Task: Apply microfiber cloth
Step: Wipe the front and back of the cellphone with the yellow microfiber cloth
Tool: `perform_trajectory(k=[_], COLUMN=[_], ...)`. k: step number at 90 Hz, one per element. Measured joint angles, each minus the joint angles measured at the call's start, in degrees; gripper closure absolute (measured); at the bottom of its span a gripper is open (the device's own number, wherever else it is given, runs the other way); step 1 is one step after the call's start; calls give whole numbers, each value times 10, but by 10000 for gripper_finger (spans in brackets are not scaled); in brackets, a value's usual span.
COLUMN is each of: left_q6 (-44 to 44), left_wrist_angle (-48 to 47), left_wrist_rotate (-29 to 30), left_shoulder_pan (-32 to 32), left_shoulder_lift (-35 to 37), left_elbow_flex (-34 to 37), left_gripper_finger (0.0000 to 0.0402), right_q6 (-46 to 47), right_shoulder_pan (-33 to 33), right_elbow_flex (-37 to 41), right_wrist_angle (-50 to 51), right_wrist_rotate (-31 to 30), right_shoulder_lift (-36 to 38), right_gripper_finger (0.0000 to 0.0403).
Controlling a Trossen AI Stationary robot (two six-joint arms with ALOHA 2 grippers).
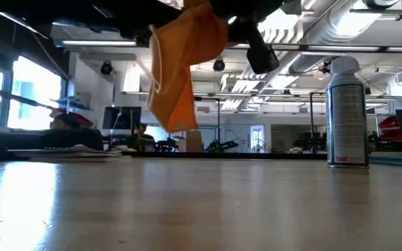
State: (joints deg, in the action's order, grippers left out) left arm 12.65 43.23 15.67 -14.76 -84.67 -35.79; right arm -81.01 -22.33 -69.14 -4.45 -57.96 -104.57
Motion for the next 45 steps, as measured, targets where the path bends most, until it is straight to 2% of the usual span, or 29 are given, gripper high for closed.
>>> perform_trajectory(k=[11,20,45], left_q6=[8,9,4], left_wrist_angle=[-13,-33,-127], left_wrist_rotate=[2,29,43], left_shoulder_pan=[0,-1,1], left_shoulder_lift=[-14,-12,52], left_elbow_flex=[-14,-15,-15], left_gripper_finger=[398,398,398], right_q6=[14,28,77], right_shoulder_pan=[2,1,-16], right_elbow_flex=[0,1,-1], right_wrist_angle=[3,7,15], right_wrist_rotate=[2,5,12], right_shoulder_lift=[0,0,0], right_gripper_finger=[403,403,403])
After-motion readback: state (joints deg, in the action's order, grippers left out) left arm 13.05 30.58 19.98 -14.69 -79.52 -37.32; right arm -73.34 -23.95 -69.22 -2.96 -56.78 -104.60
